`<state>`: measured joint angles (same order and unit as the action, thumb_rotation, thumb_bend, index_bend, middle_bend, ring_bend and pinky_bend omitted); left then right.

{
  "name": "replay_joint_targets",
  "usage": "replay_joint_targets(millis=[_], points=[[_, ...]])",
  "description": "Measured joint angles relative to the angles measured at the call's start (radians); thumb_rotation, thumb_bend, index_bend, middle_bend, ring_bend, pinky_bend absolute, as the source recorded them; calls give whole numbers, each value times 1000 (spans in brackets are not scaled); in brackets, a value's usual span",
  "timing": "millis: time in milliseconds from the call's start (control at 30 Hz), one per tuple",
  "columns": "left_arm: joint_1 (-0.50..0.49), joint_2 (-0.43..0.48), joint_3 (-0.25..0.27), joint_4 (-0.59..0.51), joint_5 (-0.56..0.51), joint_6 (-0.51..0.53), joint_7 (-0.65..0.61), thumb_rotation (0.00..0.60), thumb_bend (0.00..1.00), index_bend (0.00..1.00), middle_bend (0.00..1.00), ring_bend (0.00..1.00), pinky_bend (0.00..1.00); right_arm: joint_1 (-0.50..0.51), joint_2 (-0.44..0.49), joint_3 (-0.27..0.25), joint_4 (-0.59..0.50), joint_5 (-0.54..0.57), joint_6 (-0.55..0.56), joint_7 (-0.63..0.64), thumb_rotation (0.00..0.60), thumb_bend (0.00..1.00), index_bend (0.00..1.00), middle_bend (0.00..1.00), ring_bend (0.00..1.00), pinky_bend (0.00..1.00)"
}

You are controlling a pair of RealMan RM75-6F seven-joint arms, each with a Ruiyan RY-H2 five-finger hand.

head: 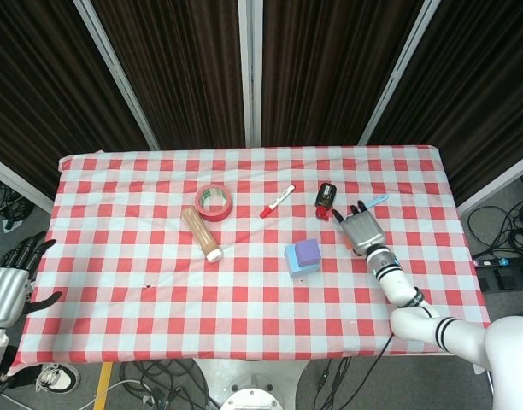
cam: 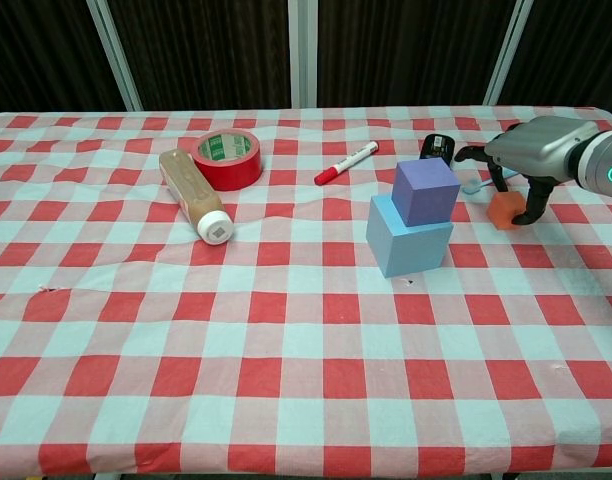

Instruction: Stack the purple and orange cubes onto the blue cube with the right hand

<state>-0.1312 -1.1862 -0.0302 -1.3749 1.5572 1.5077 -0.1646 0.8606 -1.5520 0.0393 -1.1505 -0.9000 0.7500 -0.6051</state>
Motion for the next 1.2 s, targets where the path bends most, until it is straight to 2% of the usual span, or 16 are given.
replay_joint_targets(millis=[467,700,833,1033,1200], points=[[1,-3,0,2,-2,0,-8,600,173,203,184,132,241,-10,-4,4,4,-29,10,7,600,153,0,503,163,89],[0,0,-2,-2,-3,-1,-9,600,172,203,184,132,241,-10,38,17,-64,-39,41,-4,600,153,0,502,163,89],[-2,0,-4,-6,-1,-1,-6,600,173,203,184,132,241,-7,97,31,-164,-46,83,-32,600,150,0,498,163,89],[-6,0,-5,-15,2,-3,2,600,173,203,184,132,242,10,222,65,-397,-38,167,-133,600,143,0,497,163,89],[-9,4,-5,-23,3,-6,7,600,172,203,184,132,241,48,315,102,-599,21,226,-261,600,144,0,497,163,89]])
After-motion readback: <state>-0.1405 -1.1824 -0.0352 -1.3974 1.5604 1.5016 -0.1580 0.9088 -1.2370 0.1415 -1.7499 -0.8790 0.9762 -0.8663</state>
